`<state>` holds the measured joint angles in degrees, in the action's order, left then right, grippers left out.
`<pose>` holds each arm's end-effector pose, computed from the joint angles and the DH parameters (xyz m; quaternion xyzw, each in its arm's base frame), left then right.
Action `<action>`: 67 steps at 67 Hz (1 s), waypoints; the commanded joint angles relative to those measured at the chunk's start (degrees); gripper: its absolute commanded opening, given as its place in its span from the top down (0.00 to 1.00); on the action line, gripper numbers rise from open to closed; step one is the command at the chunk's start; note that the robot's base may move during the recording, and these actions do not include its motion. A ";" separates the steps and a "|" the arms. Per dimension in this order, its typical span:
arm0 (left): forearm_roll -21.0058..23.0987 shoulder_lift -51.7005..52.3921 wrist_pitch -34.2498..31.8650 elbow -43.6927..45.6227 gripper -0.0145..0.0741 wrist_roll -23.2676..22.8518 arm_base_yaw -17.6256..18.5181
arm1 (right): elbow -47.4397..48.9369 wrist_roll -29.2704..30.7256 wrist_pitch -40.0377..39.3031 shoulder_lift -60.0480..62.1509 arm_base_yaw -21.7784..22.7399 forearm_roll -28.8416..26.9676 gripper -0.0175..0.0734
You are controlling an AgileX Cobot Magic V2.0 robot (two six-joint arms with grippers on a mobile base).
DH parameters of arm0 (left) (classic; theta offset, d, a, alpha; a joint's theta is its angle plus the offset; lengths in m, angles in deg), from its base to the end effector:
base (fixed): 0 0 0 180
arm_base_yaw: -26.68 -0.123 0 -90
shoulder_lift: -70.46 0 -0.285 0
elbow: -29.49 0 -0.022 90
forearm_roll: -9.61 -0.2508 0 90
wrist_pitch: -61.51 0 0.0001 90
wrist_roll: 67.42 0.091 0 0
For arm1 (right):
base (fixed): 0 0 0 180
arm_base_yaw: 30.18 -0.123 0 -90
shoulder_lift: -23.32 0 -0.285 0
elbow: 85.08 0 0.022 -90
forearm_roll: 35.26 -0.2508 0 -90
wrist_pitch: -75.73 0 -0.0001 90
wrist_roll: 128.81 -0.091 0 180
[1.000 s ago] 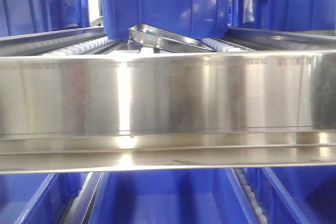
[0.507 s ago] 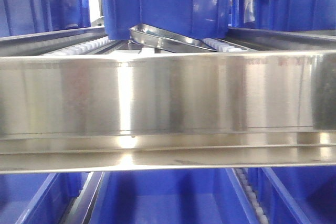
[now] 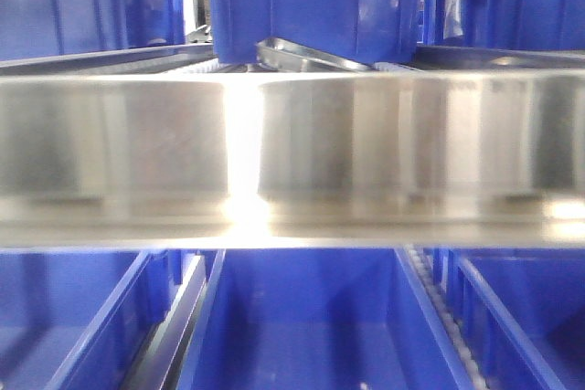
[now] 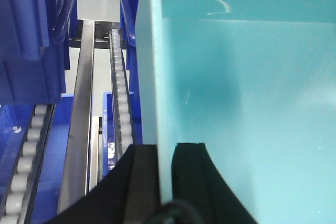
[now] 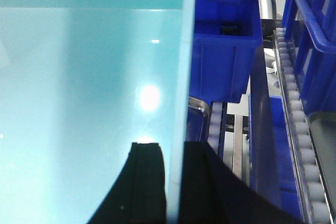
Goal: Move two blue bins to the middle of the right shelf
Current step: 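Drive the base along the aisle holding the teal bin in both grippers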
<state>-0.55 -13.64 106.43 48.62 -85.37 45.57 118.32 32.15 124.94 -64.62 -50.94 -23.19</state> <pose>0.2627 -0.0779 0.5024 0.0221 0.8152 -0.0980 0.5703 0.2757 0.0891 0.5001 -0.0265 0.8325 0.0870 0.5465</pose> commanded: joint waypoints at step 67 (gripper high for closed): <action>-0.70 1.21 -2.51 0.48 0.96 0.12 0.15 | -0.02 0.57 -2.19 0.85 0.65 3.01 0.99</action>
<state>-0.68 -13.37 106.16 48.62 -85.37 45.57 118.18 32.15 124.47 -64.51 -50.94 -23.08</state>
